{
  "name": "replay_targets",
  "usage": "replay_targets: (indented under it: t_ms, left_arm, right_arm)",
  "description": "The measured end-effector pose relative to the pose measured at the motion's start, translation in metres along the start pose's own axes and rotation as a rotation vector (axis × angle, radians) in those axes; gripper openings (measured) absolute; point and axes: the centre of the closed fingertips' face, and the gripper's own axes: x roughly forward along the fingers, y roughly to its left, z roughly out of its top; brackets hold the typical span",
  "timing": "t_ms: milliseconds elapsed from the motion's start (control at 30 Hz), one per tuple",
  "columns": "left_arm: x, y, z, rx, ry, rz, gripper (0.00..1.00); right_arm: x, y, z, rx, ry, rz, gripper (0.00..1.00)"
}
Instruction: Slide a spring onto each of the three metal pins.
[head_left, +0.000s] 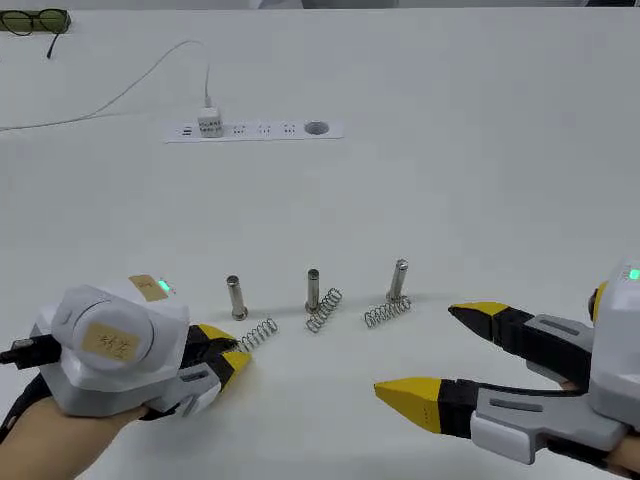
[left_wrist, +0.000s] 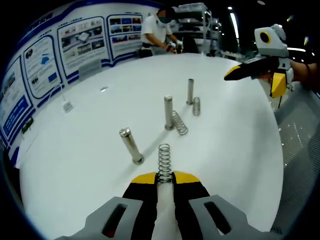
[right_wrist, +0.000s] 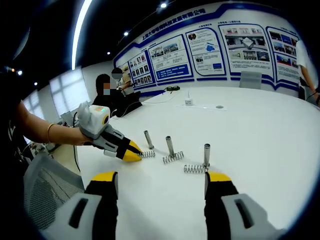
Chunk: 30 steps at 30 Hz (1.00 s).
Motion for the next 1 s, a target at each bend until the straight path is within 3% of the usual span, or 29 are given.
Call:
replay_targets:
  t_ms: [233, 533, 1000]
  left_arm:
    - [-0.002, -0.002, -0.002, -0.006, 0.005, 0.001, 0.1]
    - [-0.016, -0.019, -0.001, 0.007, -0.029, -0.02, 0.1]
    - [-0.045, -0.034, 0.031, -0.052, -0.183, -0.005, 0.1]
  right_arm:
    - [-0.002, -0.001, 0.004, 0.014, -0.012, -0.003, 0.71]
    - [-0.002, 0.0, 0.009, 0.041, -0.032, -0.007, 0.68]
    - [0.008, 0.02, 0.028, 0.068, -0.083, 0.048, 0.62]
